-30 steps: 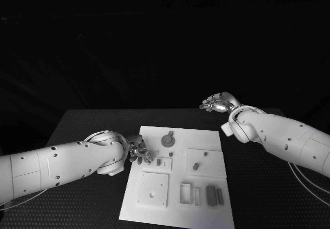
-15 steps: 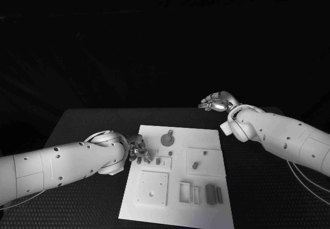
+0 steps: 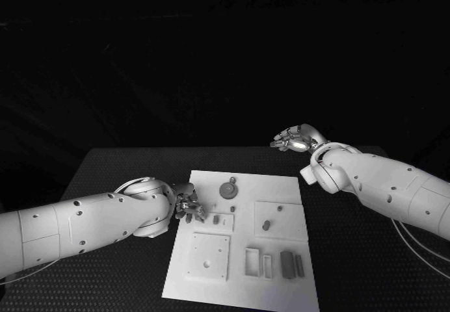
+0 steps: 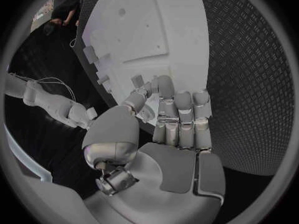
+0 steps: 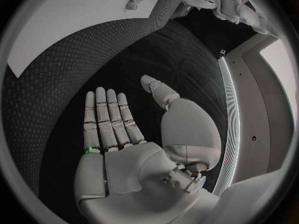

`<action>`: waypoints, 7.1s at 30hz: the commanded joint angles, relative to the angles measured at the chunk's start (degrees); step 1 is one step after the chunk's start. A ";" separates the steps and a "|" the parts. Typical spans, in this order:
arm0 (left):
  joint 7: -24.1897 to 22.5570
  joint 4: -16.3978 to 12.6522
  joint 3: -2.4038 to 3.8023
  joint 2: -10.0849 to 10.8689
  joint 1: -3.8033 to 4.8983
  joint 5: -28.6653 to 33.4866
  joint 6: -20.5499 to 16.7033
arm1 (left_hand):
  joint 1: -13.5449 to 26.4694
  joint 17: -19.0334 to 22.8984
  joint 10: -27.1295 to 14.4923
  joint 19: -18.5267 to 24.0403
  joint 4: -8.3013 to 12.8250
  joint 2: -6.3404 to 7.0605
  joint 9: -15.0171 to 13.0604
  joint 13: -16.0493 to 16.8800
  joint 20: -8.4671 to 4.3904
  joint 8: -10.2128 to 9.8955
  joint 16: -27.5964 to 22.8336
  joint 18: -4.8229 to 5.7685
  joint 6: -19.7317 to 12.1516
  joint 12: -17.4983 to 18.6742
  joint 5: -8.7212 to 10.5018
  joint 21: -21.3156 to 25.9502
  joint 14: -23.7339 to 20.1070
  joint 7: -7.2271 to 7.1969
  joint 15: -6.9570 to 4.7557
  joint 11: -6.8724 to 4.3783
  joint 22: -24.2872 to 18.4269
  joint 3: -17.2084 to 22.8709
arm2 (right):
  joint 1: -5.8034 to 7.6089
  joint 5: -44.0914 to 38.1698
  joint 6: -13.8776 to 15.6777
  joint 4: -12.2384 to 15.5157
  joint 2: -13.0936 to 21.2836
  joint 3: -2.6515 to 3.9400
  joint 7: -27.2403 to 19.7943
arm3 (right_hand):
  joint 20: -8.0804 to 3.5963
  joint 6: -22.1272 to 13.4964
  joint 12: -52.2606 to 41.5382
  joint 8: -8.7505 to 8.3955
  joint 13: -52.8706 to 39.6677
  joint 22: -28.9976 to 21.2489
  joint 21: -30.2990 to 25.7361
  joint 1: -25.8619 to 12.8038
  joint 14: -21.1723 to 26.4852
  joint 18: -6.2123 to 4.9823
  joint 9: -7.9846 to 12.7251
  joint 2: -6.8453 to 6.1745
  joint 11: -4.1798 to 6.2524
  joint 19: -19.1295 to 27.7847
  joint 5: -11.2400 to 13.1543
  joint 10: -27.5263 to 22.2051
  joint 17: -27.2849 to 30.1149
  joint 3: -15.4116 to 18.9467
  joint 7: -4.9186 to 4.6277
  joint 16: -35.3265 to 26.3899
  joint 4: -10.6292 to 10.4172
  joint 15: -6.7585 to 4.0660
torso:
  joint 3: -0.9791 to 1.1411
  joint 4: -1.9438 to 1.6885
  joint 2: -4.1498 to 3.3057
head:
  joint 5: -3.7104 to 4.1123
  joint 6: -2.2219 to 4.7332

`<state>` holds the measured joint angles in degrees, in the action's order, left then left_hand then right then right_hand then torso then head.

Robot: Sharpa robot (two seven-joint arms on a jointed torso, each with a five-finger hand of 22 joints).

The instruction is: Assemble the parts on the task board

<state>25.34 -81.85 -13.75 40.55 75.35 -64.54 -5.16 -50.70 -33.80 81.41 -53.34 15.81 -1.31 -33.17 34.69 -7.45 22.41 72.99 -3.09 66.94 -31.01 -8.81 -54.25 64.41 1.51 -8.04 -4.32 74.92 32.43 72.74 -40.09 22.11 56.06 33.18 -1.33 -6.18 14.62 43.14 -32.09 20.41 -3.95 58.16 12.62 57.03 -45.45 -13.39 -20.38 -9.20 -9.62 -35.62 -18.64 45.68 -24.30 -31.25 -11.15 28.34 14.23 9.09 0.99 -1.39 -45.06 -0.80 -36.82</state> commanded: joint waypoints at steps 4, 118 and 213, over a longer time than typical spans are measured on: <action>0.10 0.06 0.00 -0.35 -0.08 -0.46 1.21 | -0.02 -0.08 0.43 -0.42 0.04 -0.41 -3.77 0.10 -5.90 0.20 0.25 0.64 0.42 -0.24 -0.20 -0.33 0.54 -0.16 -0.80 -0.25 1.03 0.24 | -0.02 -0.55 -0.86 0.16 0.05 0.00 -0.63 | -0.14 -0.34 0.28 0.38 0.09 -0.10 -0.35 -0.39 -0.36 -0.75 0.08 0.38 0.10 -0.45 -0.06 0.33 0.09 -0.14 0.06 -0.39 -0.05 0.00 | 0.01 0.01 0.00 | 0.01 -0.07; -0.10 0.98 0.68 -0.52 -0.37 -0.11 0.62 | 7.03 -0.27 -0.02 -0.87 -12.84 12.92 -4.35 2.96 -7.56 4.92 4.24 -0.15 0.14 -5.42 6.02 -4.00 0.57 -1.12 -2.86 -1.11 0.82 0.57 | -0.19 -0.50 -0.78 0.27 0.15 0.00 -0.59 | 0.07 -0.56 0.86 0.38 0.08 -0.58 -1.44 -0.40 -0.18 -0.80 0.26 0.23 0.03 -0.38 -0.22 0.51 0.61 0.24 -0.24 -0.88 -0.19 0.29 | -0.03 0.08 0.01 | 0.51 0.10; -26.68 12.83 1.21 -12.16 -4.46 -20.86 -10.57 | -15.81 4.39 -11.01 2.62 -3.57 8.27 4.70 -20.24 0.02 -4.53 -0.60 -1.63 -12.84 25.45 3.32 3.38 -2.46 6.22 6.09 8.77 1.13 2.29 | -0.36 -0.38 -0.88 0.69 -0.01 0.00 -0.70 | 0.12 -0.58 1.11 0.44 0.05 -0.60 -1.87 -0.32 -0.20 -0.85 0.35 0.32 -0.01 -0.48 -0.37 0.67 0.82 0.45 -0.35 -0.99 -0.41 0.34 | 0.07 -0.06 0.04 | 2.18 0.52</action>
<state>-1.85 -68.99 -12.55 28.67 70.90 -84.95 -16.51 -66.58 -29.34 69.97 -50.30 12.63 7.43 -28.57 14.50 -6.62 18.25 72.15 -2.70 53.63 -5.90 -5.59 -50.57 61.54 7.67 -1.94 4.52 74.92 34.68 72.40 -40.13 21.93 56.69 33.24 -1.34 -6.23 14.62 42.96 -31.22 20.61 -3.96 57.62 11.08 57.03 -45.44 -13.34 -20.11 -9.20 -9.61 -36.02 -18.64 46.09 -23.55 -30.92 -11.33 27.68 13.90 9.09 1.10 -1.39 -45.03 1.32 -36.27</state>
